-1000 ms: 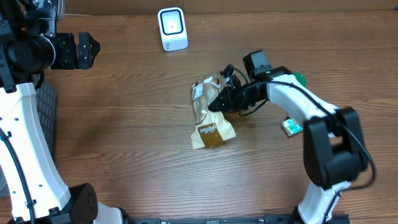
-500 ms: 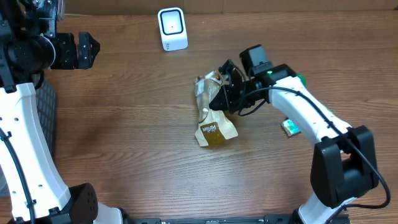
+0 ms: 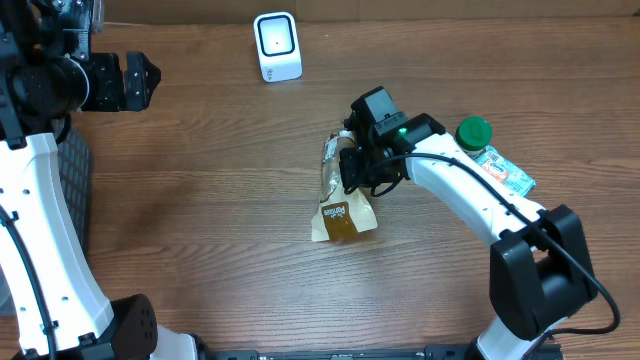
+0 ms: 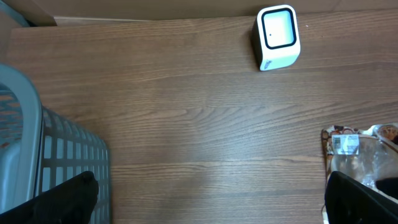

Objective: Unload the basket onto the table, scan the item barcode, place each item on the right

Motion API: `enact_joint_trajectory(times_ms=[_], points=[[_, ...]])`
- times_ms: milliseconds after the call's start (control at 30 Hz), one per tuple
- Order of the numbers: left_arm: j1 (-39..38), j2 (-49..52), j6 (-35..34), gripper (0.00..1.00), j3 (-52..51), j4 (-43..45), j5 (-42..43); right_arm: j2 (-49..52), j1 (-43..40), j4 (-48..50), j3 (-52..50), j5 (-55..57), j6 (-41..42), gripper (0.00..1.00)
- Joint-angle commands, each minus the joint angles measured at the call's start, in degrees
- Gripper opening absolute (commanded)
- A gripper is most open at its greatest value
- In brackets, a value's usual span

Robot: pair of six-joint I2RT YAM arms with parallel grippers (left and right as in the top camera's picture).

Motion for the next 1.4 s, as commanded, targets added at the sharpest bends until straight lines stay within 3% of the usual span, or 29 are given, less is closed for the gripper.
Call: enact_joint_trajectory(times_ms=[0,233,500,1167,1367], points=[[0.22,-0.17,0.83,1.00,0.02,0.09,0.66,2.29,0.20,0.37,0.70,1.77,3.21,0.04],[0.22,-0.17,0.83,1.00,0.02,0.09,0.66,5.75,0.20,0.76,0.70,0.98,4.28,0.04],[0.22,-0.17,0.83,1.00,0.02,0.09,0.66,9.73,-0.22,1.42,0.66,1.99,12.28,0.04],[0.22,-0.17,0.70,1.00,0.02,0.09,0.79,12.57,-0.59,2.01,0.68,0.44,11.98,0.04],[0.22,-0.17,-7.32,1.00,0.02,-1.09,7.32,12.57,-0.57,2.03,0.68,0.37,11.43,0.04]])
